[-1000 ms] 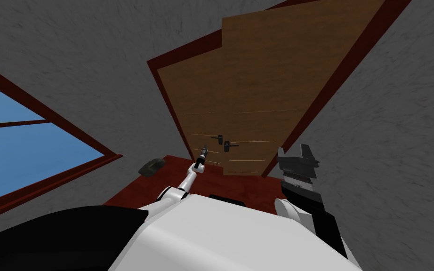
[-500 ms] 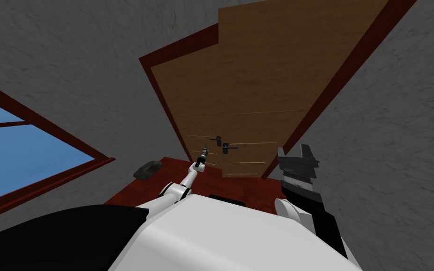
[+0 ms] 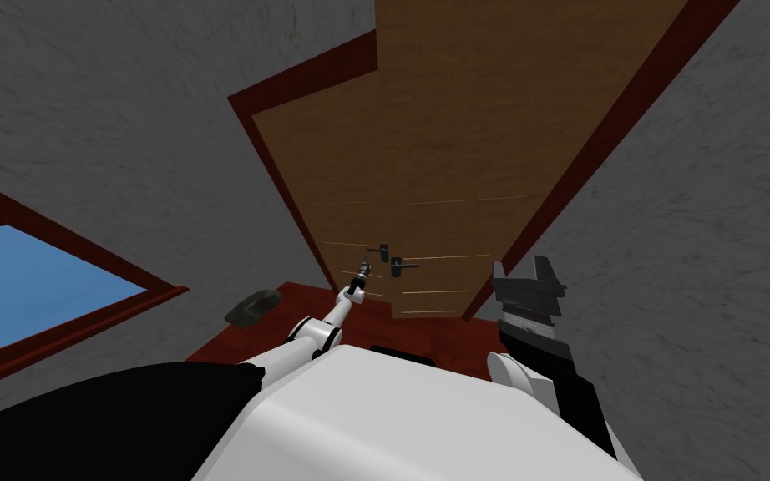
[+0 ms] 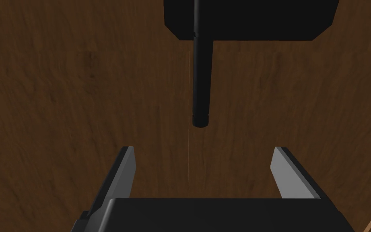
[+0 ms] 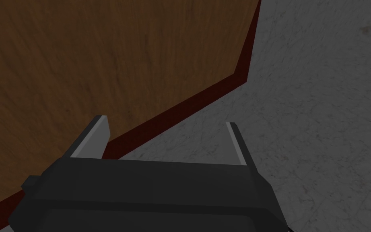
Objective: Pull the door open
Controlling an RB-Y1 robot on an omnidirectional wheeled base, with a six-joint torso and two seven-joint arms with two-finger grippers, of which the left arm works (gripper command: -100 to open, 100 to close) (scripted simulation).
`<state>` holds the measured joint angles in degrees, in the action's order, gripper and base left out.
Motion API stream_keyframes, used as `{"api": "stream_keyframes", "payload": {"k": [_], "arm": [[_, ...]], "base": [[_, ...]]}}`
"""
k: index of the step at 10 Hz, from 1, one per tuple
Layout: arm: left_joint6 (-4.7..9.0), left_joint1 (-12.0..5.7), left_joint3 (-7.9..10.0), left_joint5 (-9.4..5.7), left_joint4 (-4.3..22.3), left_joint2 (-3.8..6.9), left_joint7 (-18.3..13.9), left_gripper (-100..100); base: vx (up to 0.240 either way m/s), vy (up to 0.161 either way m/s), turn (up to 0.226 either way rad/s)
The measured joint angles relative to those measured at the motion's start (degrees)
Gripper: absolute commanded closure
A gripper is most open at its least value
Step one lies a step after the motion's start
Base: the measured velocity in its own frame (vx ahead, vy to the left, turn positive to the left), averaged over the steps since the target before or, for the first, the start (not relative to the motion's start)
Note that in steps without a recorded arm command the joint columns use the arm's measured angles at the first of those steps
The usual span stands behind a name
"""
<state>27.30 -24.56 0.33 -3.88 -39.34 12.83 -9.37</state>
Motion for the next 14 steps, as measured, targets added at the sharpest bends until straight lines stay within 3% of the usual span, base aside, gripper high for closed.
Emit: {"api": "stream_keyframes", "payload": {"k": [2,3,4,6,7,8,9,10,12,13,14], "arm": [[-0.22,-0.74,-0.17,-0.03,0.9,-0.18,-0.2,-100],[-0.11,-0.38,0.22,-0.24,1.3,0.99,-0.6,-100],[-0.7,1.08,1.19,-0.53,0.0,1.99,-0.5,-100],[-0.56,1.18,1.94,-0.95,1.2,3.93,-1.2,-100],[0.63,0.44,2.67,-1.22,4.1,4.8,-1.3,-100],[1.06,1.12,3.24,-1.43,4.1,5.48,-1.4,-100],[-0.29,3.13,4.38,-1.82,1.3,6.28,-1.1,-100],[-0.18,3.26,4.74,-2.0,2.1,6.98,-1.2,-100],[0.6,3.84,5.49,-2.34,2.9,8.06,-1.6,-100],[1.62,2.97,5.74,-2.47,5.2,8.66,-1.8,-100],[1.7,4.02,6.24,-2.78,4.6,9.81,-2.3,-100]], "base": [[0.016,0.005,-0.008],[-0.031,0.053,-0.067],[-0.031,0.039,-0.046],[-0.013,0.005,-0.11],[0.008,-0.013,-0.093],[0.036,-0.027,-0.18],[0.042,-0.022,-0.077],[0.021,-0.011,0.01],[0.047,-0.012,-0.144],[0.082,0.001,-0.2],[0.12,0.013,-0.275]]}}
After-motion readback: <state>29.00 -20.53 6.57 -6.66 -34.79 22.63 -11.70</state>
